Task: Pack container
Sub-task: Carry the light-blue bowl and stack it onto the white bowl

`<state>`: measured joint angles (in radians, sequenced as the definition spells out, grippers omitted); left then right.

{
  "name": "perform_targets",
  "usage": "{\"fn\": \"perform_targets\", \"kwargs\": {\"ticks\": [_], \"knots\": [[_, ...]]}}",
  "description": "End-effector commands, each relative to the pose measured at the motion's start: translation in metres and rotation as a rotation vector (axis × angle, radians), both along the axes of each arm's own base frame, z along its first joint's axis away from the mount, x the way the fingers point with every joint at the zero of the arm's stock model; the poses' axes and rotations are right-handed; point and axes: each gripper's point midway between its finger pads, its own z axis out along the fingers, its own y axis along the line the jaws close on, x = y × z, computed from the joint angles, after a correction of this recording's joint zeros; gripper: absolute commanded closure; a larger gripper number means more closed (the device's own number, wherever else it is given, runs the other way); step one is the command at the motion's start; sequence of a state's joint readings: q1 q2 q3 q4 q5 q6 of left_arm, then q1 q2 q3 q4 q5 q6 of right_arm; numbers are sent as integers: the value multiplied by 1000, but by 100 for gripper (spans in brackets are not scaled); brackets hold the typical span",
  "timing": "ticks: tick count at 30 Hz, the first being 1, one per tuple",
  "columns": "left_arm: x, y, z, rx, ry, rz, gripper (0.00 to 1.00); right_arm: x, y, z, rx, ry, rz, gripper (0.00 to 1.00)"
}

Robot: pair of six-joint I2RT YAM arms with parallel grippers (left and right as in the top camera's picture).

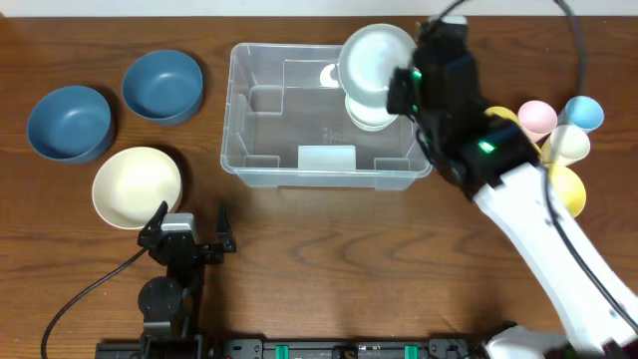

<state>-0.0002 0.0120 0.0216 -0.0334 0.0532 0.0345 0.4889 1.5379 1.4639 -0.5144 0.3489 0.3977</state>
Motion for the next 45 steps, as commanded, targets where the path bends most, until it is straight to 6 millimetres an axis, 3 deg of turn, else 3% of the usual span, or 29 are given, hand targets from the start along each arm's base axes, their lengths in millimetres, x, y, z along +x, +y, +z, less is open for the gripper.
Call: {"fn": "perform_targets", "kwargs": {"ticks": [1, 5, 9, 16, 25, 29, 34, 37, 41, 45], "knots": [[-1, 1, -16, 13, 50, 1, 2, 27, -2, -41, -62, 50, -48, 99], [-1, 1, -16, 12, 50, 1, 2, 45, 3, -99, -76, 144, -73, 99], [-1, 1, -16, 13, 50, 1, 2, 55, 1, -137, -98, 200, -90, 99], [-1, 1, -16, 13, 50, 1, 2, 67, -14, -170, -88, 244, -136, 99], [-1, 1, -16, 12, 50, 1, 2, 73, -15, -199, -44, 307, -102, 99], [-1, 1, -16, 12, 50, 1, 2, 72, -8, -200, -37, 314, -68, 87], [-1, 1, -16, 12, 50, 1, 2, 68, 0, -201, -9, 337, -24, 48], [-1, 1, -16, 12, 50, 1, 2, 66, 6, -192, 2, 347, 6, 41], [-1, 1, -16, 12, 50, 1, 2, 63, 17, -154, -19, 331, 63, 39], [-1, 1, -16, 12, 50, 1, 2, 54, 29, -93, -30, 291, 113, 37]]}}
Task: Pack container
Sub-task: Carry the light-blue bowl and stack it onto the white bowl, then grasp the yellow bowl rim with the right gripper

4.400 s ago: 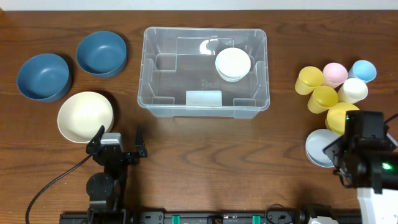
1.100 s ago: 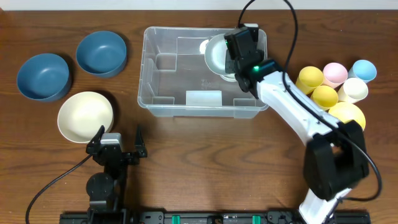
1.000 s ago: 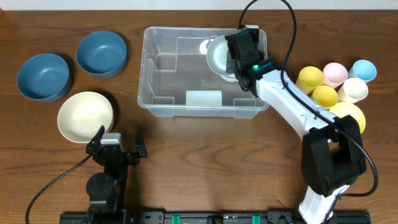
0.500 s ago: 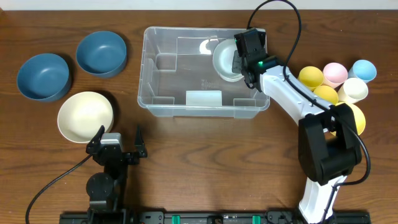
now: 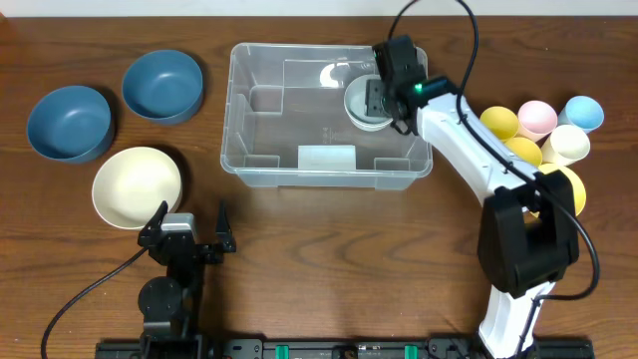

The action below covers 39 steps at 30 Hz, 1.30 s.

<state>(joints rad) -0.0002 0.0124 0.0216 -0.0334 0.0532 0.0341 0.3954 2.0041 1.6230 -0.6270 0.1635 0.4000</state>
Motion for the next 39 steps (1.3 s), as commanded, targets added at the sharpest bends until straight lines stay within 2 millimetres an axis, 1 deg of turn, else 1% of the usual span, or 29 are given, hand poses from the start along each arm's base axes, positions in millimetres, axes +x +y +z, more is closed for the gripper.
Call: {"fn": "perform_targets", "kwargs": {"ticks": [1, 4, 5, 7, 9, 10, 11, 15, 16, 18, 20, 22, 24, 26, 28, 30, 32, 35, 39], "knots": [[-1, 1, -16, 13, 49, 1, 2, -2, 22, 100, 53, -150, 78, 36], [-1, 1, -16, 13, 49, 1, 2, -19, 17, 149, 75, -172, 76, 32], [-1, 1, -16, 13, 49, 1, 2, -27, 12, 166, 86, -178, 62, 30], [-1, 1, -16, 13, 49, 1, 2, -41, -3, 190, 93, -184, 32, 26], [-1, 1, -16, 13, 49, 1, 2, -59, -29, 211, 95, -180, -17, 25], [-1, 1, -16, 13, 49, 1, 2, -67, -41, 218, 95, -173, -43, 25], [-1, 1, -16, 13, 49, 1, 2, -78, -58, 224, 93, -161, -87, 25], [-1, 1, -16, 13, 49, 1, 2, -123, -130, 230, 72, -81, -283, 25], [-1, 1, -16, 13, 49, 1, 2, -134, -147, 229, 65, -56, -337, 24], [-1, 1, -16, 13, 49, 1, 2, -163, -188, 224, 50, 15, -469, 25], [-1, 1, -16, 13, 49, 1, 2, -182, -214, 218, 39, 72, -560, 25], [-1, 1, -16, 13, 49, 1, 2, -204, -245, 211, 24, 140, -681, 25], [-1, 1, -16, 13, 49, 1, 2, -218, -270, 204, 15, 177, -774, 26], [-1, 1, -16, 13, 49, 1, 2, -228, -290, 197, 21, 201, -854, 27], [-1, 1, -16, 13, 49, 1, 2, -238, -310, 186, 28, 232, -935, 28], [-1, 1, -16, 13, 49, 1, 2, -245, -325, 173, 48, 260, -987, 29], [-1, 1, -16, 13, 49, 1, 2, -248, -334, 155, 92, 292, -1010, 30], [-1, 1, -16, 13, 49, 1, 2, -251, -343, 122, 151, 338, -1044, 31], [-1, 1, -16, 13, 49, 1, 2, -258, -349, 69, 187, 409, -1071, 32]]}}
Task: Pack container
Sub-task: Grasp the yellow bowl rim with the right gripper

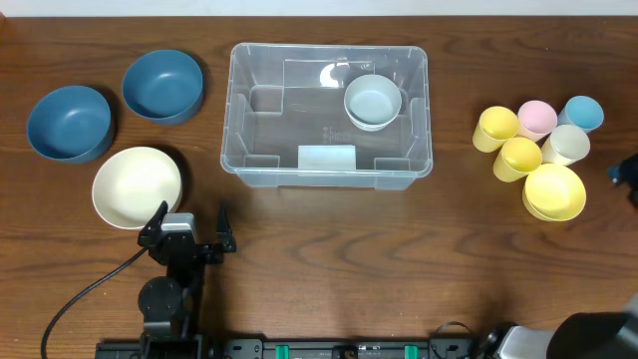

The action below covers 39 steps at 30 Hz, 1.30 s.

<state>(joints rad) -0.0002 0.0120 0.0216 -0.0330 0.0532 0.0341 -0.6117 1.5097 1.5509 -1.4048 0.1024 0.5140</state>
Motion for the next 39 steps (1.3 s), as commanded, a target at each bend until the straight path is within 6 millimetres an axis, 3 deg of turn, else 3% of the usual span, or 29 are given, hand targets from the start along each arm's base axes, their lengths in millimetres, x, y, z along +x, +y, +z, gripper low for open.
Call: {"fn": "perform_targets", "kwargs": {"ticks": [1, 4, 8, 18, 28, 37, 39], "knots": [[-1, 1, -16, 13, 50, 1, 2, -11, 7, -40, 80, 41, -7, 33], [-1, 1, -16, 13, 50, 1, 2, -15, 8, -74, 102, 57, -15, 34], [-1, 1, -16, 13, 50, 1, 2, -13, 10, -106, 106, 43, -13, 37], [-1, 1, -16, 13, 50, 1, 2, 1, 12, -162, 84, -70, 29, 44], [-1, 1, -16, 13, 50, 1, 2, 9, 8, -182, 34, -139, 57, 56], [-1, 1, -16, 13, 50, 1, 2, 6, 10, -184, 40, -126, 72, 85], [-1, 1, -16, 13, 50, 1, 2, 4, 12, -185, 48, -116, 71, 87]]}}
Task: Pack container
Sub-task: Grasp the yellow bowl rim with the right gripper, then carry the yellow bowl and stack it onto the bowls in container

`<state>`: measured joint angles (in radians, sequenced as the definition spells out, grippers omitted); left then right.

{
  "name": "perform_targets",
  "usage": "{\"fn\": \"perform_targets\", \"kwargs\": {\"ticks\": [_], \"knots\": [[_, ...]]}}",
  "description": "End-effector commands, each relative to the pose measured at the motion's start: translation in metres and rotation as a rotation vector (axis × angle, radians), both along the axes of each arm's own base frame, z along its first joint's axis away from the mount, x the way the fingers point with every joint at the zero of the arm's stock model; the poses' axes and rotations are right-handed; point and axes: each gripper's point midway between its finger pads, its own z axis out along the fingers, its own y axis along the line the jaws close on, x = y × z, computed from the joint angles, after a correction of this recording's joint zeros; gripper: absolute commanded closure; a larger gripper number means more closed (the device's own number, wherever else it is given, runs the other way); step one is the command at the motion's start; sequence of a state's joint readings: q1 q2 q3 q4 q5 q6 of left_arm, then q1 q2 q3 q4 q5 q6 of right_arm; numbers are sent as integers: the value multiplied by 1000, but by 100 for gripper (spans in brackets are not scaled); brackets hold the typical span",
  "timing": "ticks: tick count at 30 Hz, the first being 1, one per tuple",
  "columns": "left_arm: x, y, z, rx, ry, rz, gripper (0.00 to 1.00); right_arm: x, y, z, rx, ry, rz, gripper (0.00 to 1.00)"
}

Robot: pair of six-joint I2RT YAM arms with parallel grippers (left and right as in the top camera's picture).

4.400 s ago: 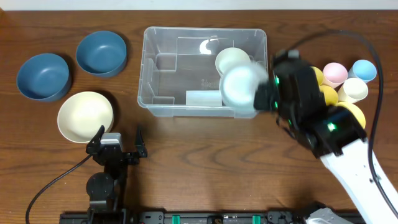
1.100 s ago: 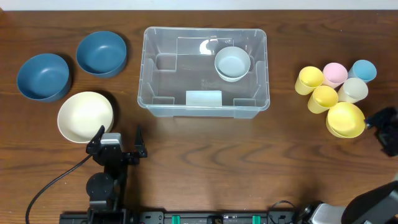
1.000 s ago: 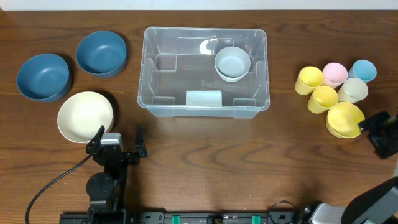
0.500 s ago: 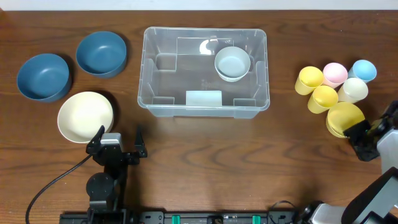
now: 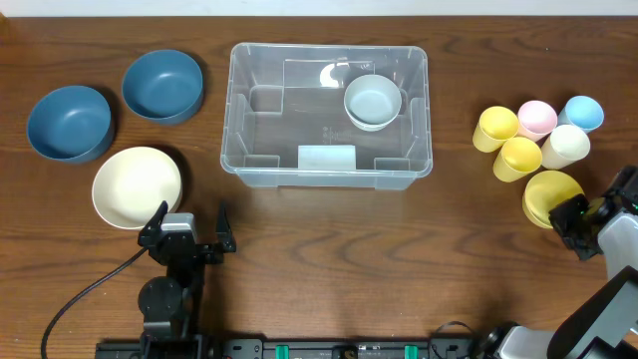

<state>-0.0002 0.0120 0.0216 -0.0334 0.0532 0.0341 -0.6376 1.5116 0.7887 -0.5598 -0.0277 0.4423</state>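
The clear plastic container (image 5: 239, 110) stands at the table's far middle. A pale grey bowl (image 5: 373, 101) sits inside it at the right rear. A yellow bowl (image 5: 546, 192) rests at the right, in front of several cups. My right gripper (image 5: 572, 227) is at that bowl's near right rim, its dark fingers apart, and it looks open. My left gripper (image 5: 189, 227) is parked near the front left, open and holding nothing. A cream bowl (image 5: 136, 185) and two blue bowls (image 5: 162, 86) (image 5: 69, 122) lie on the left.
Two yellow cups (image 5: 495, 129) (image 5: 517, 158), a pink cup (image 5: 537, 118), a light blue cup (image 5: 581, 112) and a cream cup (image 5: 565, 146) cluster at the right, just behind the yellow bowl. The container's walls rise between both sides of the table.
My right arm, then only a sliver at the table's right edge, now has its gripper at the near right rim of the yellow bowl. Nothing else has moved.
My right gripper first held a pale grey bowl over the container's right rear. Then it was low inside the container at the bowls there. Then the bowl sat in the container and the arm had moved to the right edge. Now the gripper is at the yellow bowl.
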Motion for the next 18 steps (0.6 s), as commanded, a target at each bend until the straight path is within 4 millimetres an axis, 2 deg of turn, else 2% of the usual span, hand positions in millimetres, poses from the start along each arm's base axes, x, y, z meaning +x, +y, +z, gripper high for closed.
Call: {"fn": "perform_targets", "kwargs": {"ticks": [1, 5, 8, 12, 18], "knots": [[-1, 1, -16, 13, 50, 1, 2, -8, 2, -2, 12, 20, -3, 89], [-1, 1, -16, 13, 50, 1, 2, -18, 11, -7, 46, 63, -3, 98], [-1, 1, -16, 13, 50, 1, 2, -26, 24, -10, 84, 104, 32, 99], [-1, 1, -16, 13, 50, 1, 2, -30, 56, -11, 141, 160, 167, 99], [-1, 1, -16, 13, 50, 1, 2, -20, 115, -3, 158, 190, 409, 99]]}}
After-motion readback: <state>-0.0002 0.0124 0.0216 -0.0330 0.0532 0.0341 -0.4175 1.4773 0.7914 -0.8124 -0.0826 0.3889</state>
